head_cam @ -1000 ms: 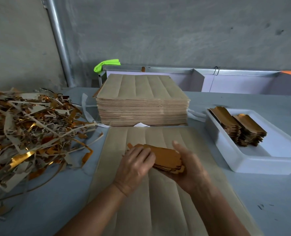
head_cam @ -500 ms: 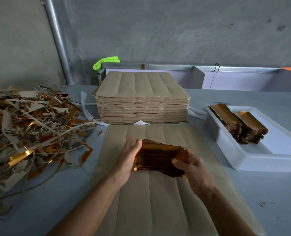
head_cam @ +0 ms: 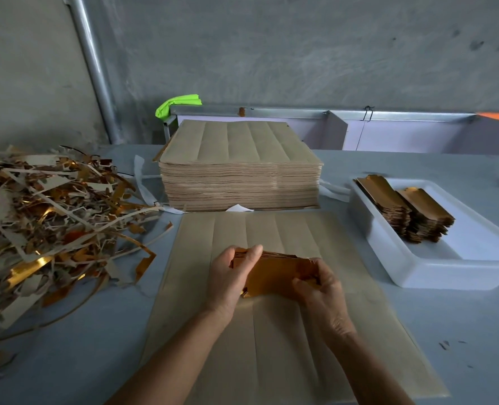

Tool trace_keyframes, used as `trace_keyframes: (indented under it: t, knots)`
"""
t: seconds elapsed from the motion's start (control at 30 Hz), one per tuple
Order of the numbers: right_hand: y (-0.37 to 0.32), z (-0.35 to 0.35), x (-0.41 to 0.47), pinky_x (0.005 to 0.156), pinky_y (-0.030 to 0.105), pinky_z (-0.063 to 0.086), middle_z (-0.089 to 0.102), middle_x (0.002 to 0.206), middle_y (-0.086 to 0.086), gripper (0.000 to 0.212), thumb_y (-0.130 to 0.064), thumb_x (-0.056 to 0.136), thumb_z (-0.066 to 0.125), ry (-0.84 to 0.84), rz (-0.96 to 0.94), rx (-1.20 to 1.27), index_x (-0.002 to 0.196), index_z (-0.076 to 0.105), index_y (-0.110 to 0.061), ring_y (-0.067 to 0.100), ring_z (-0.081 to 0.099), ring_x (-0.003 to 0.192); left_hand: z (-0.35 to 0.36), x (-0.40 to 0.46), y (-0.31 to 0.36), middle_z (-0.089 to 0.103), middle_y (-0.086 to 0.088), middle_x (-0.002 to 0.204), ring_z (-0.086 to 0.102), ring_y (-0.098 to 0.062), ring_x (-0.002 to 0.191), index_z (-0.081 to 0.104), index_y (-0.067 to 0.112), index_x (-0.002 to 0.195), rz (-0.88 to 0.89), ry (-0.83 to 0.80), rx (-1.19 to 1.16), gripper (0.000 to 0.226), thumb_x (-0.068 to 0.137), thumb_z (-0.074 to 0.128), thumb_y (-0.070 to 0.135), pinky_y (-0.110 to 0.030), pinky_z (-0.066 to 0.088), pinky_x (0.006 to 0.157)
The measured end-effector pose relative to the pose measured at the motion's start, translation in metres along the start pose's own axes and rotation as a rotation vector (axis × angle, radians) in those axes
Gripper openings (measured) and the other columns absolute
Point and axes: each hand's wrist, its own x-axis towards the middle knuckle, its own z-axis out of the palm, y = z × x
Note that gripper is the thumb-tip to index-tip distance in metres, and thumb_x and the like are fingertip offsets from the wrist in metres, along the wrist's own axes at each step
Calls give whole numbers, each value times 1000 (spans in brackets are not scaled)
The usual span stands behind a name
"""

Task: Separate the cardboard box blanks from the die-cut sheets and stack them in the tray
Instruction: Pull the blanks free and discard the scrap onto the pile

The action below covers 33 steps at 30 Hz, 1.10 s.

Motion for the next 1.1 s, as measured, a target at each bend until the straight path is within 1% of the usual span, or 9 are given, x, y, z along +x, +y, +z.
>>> trace_keyframes:
  t: [0.1, 0.2, 0.27, 0.4, 0.53, 0.67, 0.83, 0.93, 1.1]
  knots:
    - [-5, 10, -6, 65, 35, 50, 61, 75, 6, 8, -16, 83, 60, 75, -4, 61, 79, 61, -22, 25, 57, 76, 15, -5, -4, 48, 5, 53, 44, -11, 54, 51, 13, 60, 10, 213, -43, 37, 77, 73, 38, -23, 37, 52]
    - [-13, 19, -9, 62, 30, 41, 59, 76, 13, 46, -54, 76, 53, 172, 3, 7, 81, 59, -9, 19, 53, 72, 21, -9, -8, 52, 0, 60, 48, -13, 59, 56, 8, 66, 14, 249, -81, 34, 78, 73, 35, -27, 40, 57]
    - [-19, 24, -6, 62, 32, 39, 54, 69, 11, 62, -62, 73, 51, 252, 18, -33, 78, 59, -1, 16, 48, 67, 21, -13, -12, 57, 3, 60, 51, -10, 60, 60, 7, 69, 19, 253, -106, 31, 78, 73, 34, -23, 43, 57]
    - [-17, 24, 0, 65, 31, 44, 64, 69, 8, 44, -46, 85, 64, 374, 49, -29, 71, 63, -5, 20, 57, 71, 17, -14, -16, 60, 5, 63, 56, -10, 64, 63, 11, 73, -10, 249, -121, 24, 82, 69, 32, -23, 46, 57]
    - [-15, 24, 1, 68, 33, 44, 62, 70, 4, 38, -45, 88, 58, 380, 80, -4, 71, 63, -11, 18, 56, 73, 17, -10, -10, 59, -3, 78, 54, -16, 76, 59, 15, 79, -7, 279, -176, 15, 92, 57, 21, -29, 45, 69]
    - [-25, 28, 2, 64, 35, 42, 55, 66, 17, 57, -59, 78, 45, 383, 23, 46, 68, 57, -3, 20, 50, 67, 22, -11, -1, 48, 7, 60, 44, -1, 55, 51, 8, 70, 43, 218, -194, 31, 95, 52, 27, -8, 38, 52]
    - [-18, 24, -2, 60, 31, 40, 55, 59, 6, 40, -41, 85, 64, 374, 17, 80, 63, 61, -7, 19, 51, 64, 21, -13, -11, 48, 9, 51, 42, 0, 49, 53, 9, 61, 30, 247, -159, 33, 86, 66, 26, -10, 34, 48]
    - [-17, 27, -7, 56, 23, 37, 53, 58, 2, 44, -47, 78, 57, 354, -17, 80, 66, 60, -5, 10, 47, 59, 23, -14, -14, 50, 6, 58, 44, 1, 53, 56, 8, 69, 49, 259, -201, 25, 90, 61, 21, -9, 36, 51]
    - [-20, 26, -4, 63, 29, 39, 59, 67, 7, 45, -51, 76, 50, 336, -16, 64, 67, 62, -9, 14, 50, 67, 26, -11, -13, 58, 8, 81, 52, 10, 68, 60, 18, 89, 116, 249, -206, 9, 93, 55, 11, -4, 40, 62]
